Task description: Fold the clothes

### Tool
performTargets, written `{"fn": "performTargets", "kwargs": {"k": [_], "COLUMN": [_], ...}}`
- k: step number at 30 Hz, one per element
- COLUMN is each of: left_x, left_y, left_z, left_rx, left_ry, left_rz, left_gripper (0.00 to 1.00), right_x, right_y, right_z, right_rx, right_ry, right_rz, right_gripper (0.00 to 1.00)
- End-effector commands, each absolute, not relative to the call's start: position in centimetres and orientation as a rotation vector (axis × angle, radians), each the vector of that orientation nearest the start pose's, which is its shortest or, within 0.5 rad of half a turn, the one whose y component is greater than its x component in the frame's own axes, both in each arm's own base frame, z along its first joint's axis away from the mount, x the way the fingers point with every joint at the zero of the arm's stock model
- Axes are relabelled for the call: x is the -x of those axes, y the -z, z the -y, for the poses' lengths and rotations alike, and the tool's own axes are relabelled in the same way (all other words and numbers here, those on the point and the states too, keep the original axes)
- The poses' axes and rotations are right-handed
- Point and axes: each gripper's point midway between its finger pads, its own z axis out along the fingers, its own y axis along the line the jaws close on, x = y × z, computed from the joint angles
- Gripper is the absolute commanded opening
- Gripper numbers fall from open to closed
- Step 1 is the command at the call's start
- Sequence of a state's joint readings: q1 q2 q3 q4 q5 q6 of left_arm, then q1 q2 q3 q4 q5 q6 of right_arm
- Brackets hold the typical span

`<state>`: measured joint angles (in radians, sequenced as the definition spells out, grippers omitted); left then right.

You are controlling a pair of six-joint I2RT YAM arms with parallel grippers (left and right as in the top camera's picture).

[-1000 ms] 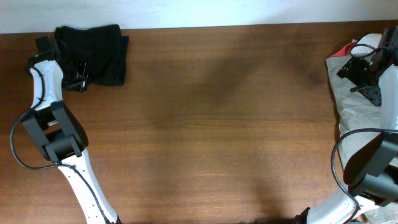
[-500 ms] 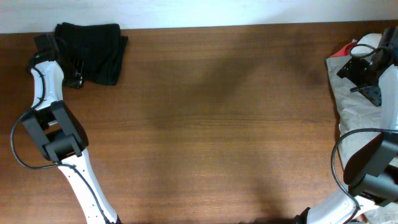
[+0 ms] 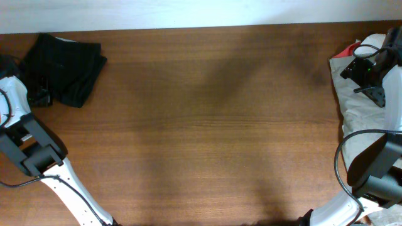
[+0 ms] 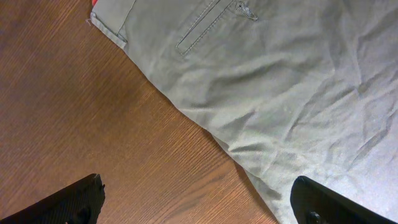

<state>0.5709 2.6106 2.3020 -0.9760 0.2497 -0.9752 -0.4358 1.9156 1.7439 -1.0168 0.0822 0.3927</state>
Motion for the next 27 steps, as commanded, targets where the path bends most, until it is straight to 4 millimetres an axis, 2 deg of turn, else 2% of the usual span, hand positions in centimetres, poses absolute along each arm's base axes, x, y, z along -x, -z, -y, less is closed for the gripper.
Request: {"fn": "performTargets", "kwargs": {"k": [1,2,6,10,12,14,18,19,22,24,27], "left_x": [-49.2,-50.8,-53.9,-54.3,-53.7,-52.6,-50.6,-50.1,-49.9,-50.1,-50.8], "left_y": [5.8,5.8,7.1,8.4,8.5,8.6,8.7,8.7,8.7,8.7,8.6], "left_z": [-23.1,-21.9,-19.9,-19.6,-21.0,-22.4,-26.1,-27.0,-27.3,-27.0,-25.8], "left_rx": [2.086,2.016,1.892,1.877,1.843,1.882,1.889,1.902,1.911,1.9,1.876], "left_ry": [0.324,0.32,0.323,0.315,0.255,0.24,0.213,0.209,0.228,0.229,0.256], "left_rz": [-2.186,-2.201,-2.203,-2.21,-2.223,-2.218,-2.21,-2.202,-2.194,-2.203,-2.22], "left_gripper": [0.01,0.01,0.02,0.02,0.02,0.02,0.02,0.03,0.33,0.43,0.39], "right_x": [-40.6,-40.6,-40.6,-40.6,-40.6,-40.6,-40.6,-40.6,-40.6,-40.6,-40.6], "right_y": [-16.1,-16.1,-16.1,-16.1,-16.1,-16.1,-16.1,-16.1,-16.1,-16.1,-16.1], "right_z": [20.5,20.5,20.5,20.5,20.5,20.5,20.5,20.5,20.5,20.5,20.5], "right_rx": [-1.125,-1.125,-1.125,-1.125,-1.125,-1.125,-1.125,-1.125,-1.125,-1.125,-1.125], "right_ry": [0.134,0.134,0.134,0.134,0.134,0.134,0.134,0.134,0.134,0.134,0.134], "right_rz": [-2.491,-2.491,-2.491,-2.491,-2.491,-2.491,-2.491,-2.491,-2.491,-2.491,-2.491], "right_gripper": [0.99,0.99,0.99,0.99,0.99,0.99,0.99,0.99,0.99,0.99,0.99]}}
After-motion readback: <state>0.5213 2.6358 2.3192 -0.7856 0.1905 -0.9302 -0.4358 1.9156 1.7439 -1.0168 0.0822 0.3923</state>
